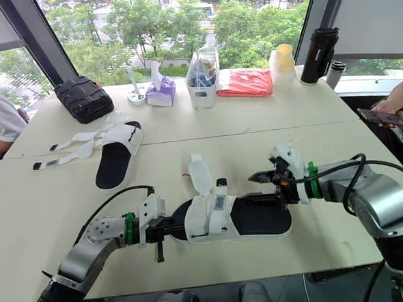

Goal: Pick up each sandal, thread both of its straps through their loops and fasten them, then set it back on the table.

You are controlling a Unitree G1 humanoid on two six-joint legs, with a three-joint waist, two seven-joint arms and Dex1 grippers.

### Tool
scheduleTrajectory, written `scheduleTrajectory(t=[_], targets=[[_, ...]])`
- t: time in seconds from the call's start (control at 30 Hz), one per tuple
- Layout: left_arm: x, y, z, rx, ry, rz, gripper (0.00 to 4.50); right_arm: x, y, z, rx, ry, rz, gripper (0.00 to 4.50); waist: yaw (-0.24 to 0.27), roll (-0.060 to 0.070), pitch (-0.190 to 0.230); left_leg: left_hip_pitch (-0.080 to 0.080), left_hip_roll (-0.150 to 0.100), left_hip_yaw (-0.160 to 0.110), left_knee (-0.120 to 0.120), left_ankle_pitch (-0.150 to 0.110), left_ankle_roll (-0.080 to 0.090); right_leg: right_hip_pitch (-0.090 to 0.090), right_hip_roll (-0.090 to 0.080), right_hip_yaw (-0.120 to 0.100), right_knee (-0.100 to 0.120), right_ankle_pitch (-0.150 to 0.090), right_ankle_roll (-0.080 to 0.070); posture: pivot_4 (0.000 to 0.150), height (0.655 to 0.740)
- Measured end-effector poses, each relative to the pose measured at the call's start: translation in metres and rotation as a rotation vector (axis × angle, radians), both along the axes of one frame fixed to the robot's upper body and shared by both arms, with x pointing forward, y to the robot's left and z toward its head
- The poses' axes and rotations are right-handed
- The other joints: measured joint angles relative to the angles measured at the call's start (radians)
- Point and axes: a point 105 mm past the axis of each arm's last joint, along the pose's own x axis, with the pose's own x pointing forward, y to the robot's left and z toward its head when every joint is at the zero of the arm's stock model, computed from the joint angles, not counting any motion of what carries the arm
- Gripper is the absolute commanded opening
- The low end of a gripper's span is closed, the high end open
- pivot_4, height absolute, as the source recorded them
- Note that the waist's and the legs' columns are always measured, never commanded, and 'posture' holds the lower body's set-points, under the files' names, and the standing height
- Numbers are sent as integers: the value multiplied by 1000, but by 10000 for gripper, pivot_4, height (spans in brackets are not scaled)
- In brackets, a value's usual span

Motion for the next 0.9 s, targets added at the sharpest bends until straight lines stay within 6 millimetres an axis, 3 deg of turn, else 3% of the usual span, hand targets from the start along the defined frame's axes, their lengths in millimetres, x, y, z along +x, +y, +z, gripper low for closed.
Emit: scheduleTrajectory(t=[0.2,0.47,0.6,0.7,0.9], targets=[[1,-2,1,4,-2,-12,0,10,21,0,183,149,12,44590,2,0,0,0,0,-1,0,0,0,0,0,0,0,0,0,1500,7400],[1,-2,1,4,-3,-13,0,14,36,-25,206,300,32,44590,2,0,0,-1,-2,-1,0,0,0,0,-1,0,-1,0,0,1500,7400],[0,-2,0,3,-4,-11,0,12,39,-26,205,305,55,44590,1,0,0,-1,-2,-1,0,0,0,0,-1,0,-1,0,0,1500,7400],[0,-2,0,3,-5,-5,0,12,45,-25,210,305,76,37013,0,0,0,-1,-2,-1,0,0,0,0,-1,0,-1,0,0,1500,7400],[-1,-2,0,0,-8,4,0,13,52,-23,219,300,96,6803,1,0,0,-1,-2,-2,0,0,0,0,-1,0,-1,0,0,1500,7400]])
